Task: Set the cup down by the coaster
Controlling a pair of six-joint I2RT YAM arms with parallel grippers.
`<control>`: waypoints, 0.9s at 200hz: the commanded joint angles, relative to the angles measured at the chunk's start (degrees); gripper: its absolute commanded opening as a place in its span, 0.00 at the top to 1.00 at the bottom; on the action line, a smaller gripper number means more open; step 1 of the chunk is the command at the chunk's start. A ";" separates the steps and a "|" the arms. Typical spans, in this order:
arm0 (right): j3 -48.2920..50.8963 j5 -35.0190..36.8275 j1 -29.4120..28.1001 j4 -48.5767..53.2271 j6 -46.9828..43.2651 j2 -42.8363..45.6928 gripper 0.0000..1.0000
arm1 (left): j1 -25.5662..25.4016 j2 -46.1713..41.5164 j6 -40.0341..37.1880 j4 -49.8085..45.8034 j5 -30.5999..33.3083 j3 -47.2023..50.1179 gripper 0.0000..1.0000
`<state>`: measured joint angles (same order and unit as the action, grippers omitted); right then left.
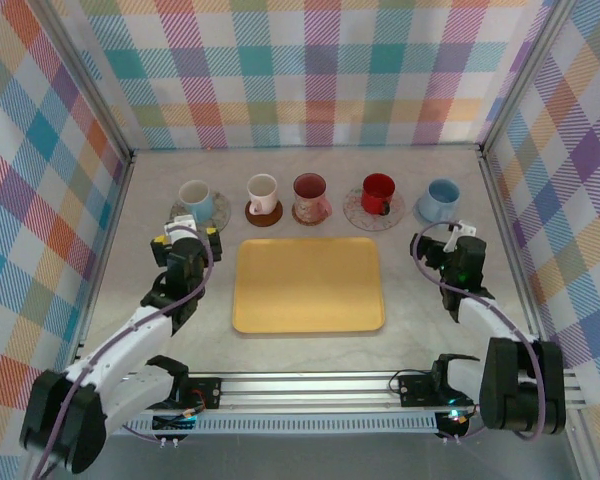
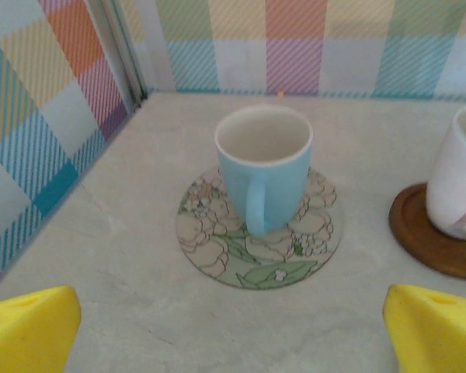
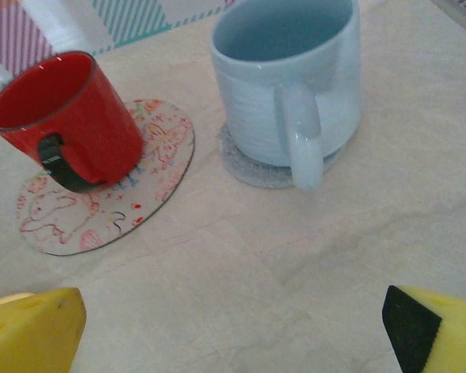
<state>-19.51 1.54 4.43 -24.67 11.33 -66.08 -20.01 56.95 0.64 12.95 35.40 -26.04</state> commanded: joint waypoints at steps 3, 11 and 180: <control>1.42 1.06 -0.32 -10.95 -0.35 -3.78 0.01 | 2.42 5.96 0.21 12.01 -1.45 2.17 0.00; 1.72 0.80 -0.32 -14.49 -0.45 -5.56 0.01 | 3.30 7.80 0.52 15.33 -2.47 3.09 0.00; -3.09 -7.42 -2.29 -25.67 -9.40 -22.36 0.01 | 11.81 33.91 -2.97 46.80 -16.75 7.49 0.00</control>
<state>-20.56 -5.67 3.11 -48.66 3.53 -88.44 -8.88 90.61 -1.41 56.62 20.60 -16.93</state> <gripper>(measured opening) 0.987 0.996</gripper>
